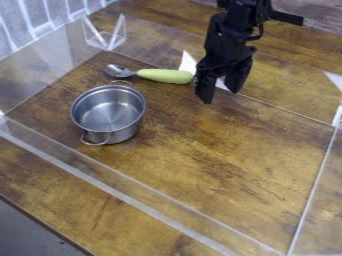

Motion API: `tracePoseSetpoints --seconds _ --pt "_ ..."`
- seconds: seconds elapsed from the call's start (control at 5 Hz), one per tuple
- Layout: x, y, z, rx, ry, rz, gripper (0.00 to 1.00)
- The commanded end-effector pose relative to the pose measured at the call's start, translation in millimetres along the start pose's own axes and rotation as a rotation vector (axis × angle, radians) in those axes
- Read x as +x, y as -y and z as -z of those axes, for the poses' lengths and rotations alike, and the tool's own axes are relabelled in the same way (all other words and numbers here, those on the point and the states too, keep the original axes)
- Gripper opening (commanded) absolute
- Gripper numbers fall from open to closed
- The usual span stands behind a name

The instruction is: Move the green spoon to the left

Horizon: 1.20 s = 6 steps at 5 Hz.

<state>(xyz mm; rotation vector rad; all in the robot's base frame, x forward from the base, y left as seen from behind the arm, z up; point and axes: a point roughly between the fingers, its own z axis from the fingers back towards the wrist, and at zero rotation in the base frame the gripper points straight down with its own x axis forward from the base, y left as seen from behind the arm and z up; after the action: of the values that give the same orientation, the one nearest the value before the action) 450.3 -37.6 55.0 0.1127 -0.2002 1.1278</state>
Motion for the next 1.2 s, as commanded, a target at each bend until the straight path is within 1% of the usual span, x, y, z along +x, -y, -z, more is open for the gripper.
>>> tracePoseSetpoints --seconds 0.0,0.2,0.4,0.6,0.8,1.0 --pt "24.6 2 -14.7 -0.056 0.018 -0.034 1.00" --pt "31.3 -2 -7.1 -0.057 0.017 -0.034 1.00" --pt "34.2 -7 -2.4 -0.057 0.013 -0.028 1.00" --pt "49.9 -16 6.1 -0.045 0.013 -0.146 1.00" --pt "60.9 -23 11.1 -0.036 0.014 -0.227 1.00" --pt "69.5 -32 9.5 -0.043 0.011 -0.191 0.00"
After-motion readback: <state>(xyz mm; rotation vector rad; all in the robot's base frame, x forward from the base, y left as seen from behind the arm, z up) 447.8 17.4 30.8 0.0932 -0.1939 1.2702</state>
